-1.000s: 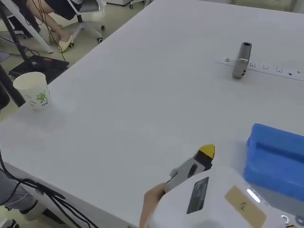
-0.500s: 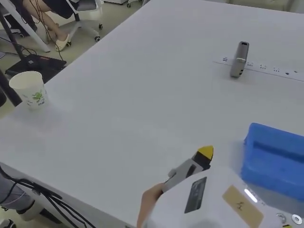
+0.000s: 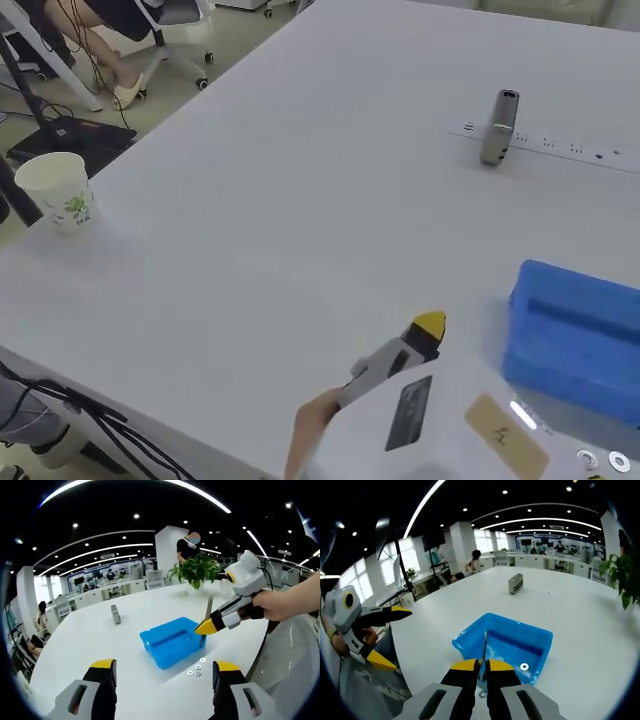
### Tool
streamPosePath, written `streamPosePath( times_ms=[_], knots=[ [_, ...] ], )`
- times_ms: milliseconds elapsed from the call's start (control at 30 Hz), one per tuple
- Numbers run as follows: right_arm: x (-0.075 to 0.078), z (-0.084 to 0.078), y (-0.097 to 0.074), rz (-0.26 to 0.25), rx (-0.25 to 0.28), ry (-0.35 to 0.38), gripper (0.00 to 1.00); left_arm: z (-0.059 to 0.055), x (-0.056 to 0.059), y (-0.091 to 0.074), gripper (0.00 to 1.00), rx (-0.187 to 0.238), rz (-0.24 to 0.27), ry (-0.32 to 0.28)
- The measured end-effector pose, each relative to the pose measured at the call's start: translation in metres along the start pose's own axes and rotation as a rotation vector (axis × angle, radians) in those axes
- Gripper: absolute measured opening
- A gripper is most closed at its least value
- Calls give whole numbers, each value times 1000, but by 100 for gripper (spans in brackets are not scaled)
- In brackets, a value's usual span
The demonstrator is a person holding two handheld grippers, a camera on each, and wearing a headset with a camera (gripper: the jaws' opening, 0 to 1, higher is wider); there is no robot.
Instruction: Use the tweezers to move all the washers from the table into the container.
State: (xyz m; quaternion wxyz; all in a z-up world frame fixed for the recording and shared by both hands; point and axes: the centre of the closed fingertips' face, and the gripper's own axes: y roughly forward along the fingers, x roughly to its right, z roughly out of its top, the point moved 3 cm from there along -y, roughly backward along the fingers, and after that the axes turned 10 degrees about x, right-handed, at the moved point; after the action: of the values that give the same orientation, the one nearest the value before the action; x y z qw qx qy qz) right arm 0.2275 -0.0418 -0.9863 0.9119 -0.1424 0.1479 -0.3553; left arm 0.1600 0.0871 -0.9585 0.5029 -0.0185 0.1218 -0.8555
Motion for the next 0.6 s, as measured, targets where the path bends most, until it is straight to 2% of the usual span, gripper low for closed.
streamPosePath(
  times_ms=[367,600],
  knots=[
    [-1,-24,3,11,-63,14,3,-1,0,0,78,-4,-1,0],
    [-1,-31,5,10,-83,13,4,-1,0,0,77,-10,-2,1]
  ],
)
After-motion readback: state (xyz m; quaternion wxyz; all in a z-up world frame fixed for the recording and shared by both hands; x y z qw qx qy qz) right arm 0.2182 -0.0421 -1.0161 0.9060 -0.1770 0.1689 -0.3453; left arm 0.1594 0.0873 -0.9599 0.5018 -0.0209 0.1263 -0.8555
